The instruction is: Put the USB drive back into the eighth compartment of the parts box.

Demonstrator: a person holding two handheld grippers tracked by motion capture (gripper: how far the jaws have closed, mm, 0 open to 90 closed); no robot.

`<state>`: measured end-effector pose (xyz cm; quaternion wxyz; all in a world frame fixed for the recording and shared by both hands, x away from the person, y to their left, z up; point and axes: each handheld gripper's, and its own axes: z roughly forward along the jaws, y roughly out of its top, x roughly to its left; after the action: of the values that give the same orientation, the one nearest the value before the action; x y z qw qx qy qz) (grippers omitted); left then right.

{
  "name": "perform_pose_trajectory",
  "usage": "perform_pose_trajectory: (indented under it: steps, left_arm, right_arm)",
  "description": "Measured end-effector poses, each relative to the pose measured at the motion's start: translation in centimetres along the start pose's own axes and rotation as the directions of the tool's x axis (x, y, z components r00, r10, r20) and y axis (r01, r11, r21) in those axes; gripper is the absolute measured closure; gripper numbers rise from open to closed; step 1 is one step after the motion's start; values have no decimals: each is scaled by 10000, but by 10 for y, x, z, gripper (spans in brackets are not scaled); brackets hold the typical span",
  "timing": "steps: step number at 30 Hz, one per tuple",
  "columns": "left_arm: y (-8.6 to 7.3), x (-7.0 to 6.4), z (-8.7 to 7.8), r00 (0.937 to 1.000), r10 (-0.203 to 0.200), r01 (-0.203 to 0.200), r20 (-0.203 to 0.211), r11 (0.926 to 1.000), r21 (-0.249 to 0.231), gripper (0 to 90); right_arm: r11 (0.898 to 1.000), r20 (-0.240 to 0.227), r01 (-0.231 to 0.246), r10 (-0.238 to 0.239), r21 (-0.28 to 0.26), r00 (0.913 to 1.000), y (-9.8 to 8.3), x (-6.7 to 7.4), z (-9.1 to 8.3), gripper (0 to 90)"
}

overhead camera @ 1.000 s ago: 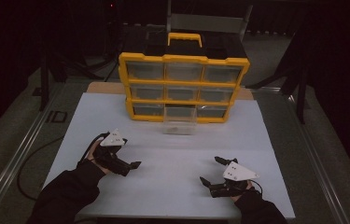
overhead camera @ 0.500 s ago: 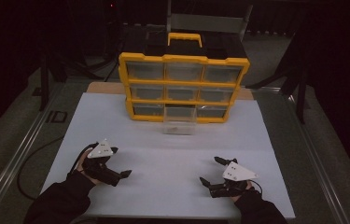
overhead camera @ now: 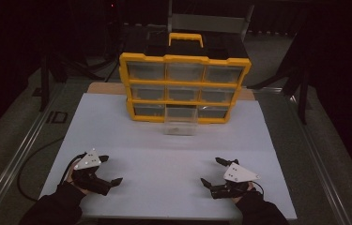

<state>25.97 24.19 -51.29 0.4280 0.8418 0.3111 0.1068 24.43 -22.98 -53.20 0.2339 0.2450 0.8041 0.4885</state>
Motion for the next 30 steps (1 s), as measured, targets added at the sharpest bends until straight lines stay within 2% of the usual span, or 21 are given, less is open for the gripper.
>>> perform_pose_trajectory:
  steps: [4, 6, 7, 10, 12, 15, 30]
  left_arm:
    - [-7, 0, -4, 9997, -40, 40, -247, 10000, -21, 5]
    - [-10, 2, -5, 9996, -165, 167, -237, 9998, 64, 5]
    - [-12, 3, -7, 9992, -356, 356, -185, 9994, 5, 5]
    - [-16, 1, -8, 9983, -250, 254, -519, 9997, 72, 5]
    - [-19, 0, -8, 9980, -299, 296, -566, 9995, -62, 5]
    - [-20, -2, -7, 9986, -187, 182, -497, 9998, -102, 5]
    - [-21, -1, -3, 9992, -237, 235, -312, 9997, -51, 5]
  right_arm:
    - [10000, -22, 31, -31, -16, 10000, 0, 0, 0, 102]
    - [10000, -18, 64, -64, -16, 10000, 0, 0, 0, 102]
    - [10000, -5, 47, -47, 20, 10000, 0, 0, 0, 102]
    - [9999, -3, 150, -150, -18, 9999, 0, 0, 0, 102]
    - [10000, -22, 91, -91, 8, 10000, 0, 0, -1, 102]
    - [9999, -29, 111, -111, 0, 9999, 0, 0, -1, 102]
    - [10000, -71, 71, -71, 49, 9999, -1, 0, 0, 102]
